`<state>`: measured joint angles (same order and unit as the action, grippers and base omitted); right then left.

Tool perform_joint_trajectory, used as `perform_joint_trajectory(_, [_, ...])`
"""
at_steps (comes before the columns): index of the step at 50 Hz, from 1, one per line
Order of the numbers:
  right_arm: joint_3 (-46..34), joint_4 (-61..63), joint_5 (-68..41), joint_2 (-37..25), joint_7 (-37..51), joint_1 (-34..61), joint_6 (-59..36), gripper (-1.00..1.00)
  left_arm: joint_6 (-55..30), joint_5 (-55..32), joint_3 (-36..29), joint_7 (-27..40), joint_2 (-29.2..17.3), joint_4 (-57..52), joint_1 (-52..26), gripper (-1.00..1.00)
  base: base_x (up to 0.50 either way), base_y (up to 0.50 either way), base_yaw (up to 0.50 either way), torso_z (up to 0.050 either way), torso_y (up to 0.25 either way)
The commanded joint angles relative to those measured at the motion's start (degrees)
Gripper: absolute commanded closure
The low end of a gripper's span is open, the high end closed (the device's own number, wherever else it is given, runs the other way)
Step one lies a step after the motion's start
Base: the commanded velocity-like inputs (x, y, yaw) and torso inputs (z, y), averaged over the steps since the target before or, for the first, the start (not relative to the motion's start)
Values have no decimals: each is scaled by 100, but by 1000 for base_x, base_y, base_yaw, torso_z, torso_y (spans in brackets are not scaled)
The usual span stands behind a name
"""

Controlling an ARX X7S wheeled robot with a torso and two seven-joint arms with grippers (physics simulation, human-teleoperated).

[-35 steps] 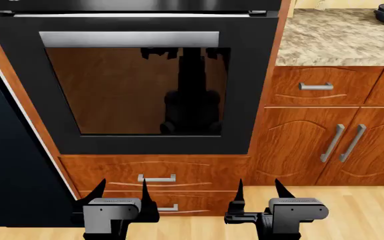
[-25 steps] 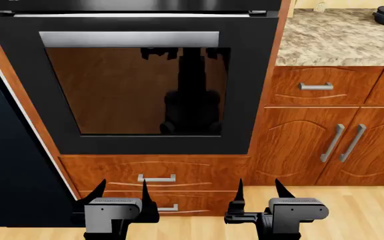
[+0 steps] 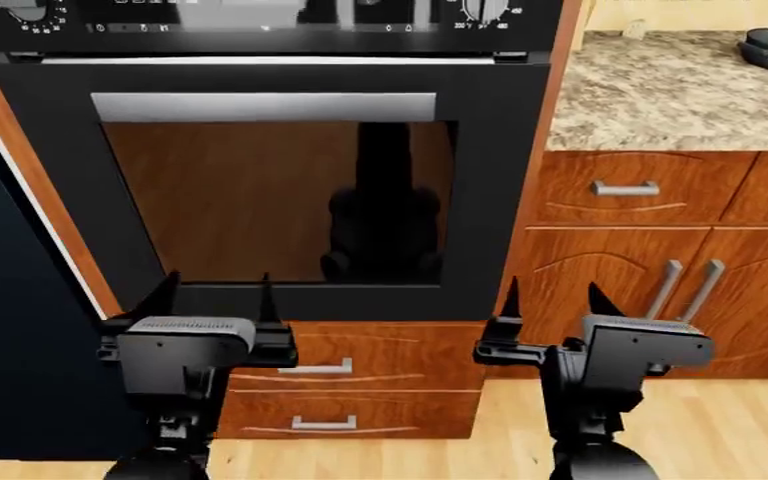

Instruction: Open the microwave door

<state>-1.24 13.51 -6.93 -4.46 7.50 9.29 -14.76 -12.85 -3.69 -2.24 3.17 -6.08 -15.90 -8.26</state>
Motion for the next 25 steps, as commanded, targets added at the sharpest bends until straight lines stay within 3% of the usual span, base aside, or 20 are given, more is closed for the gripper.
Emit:
perform_joint_trajectory(1, [147,1350,-225,-240,364,1350,-1383,-100,-1597,-279,164,33,-343,-1640,-1321,-100,0,0,0,50,0])
perform_joint_trajectory(8, [255,1711,-285,-383,535,2392,-2045,-100,-2849,-392,288,184,-455,-2200,-2666,-100,0,0,0,50,0])
perform_joint_trajectory(25, [344,2327,-685,-616,591,4349,-3514,-100,-4497,-726,517,158,-698,-2520,-5104,-100,0,0,0,50,0])
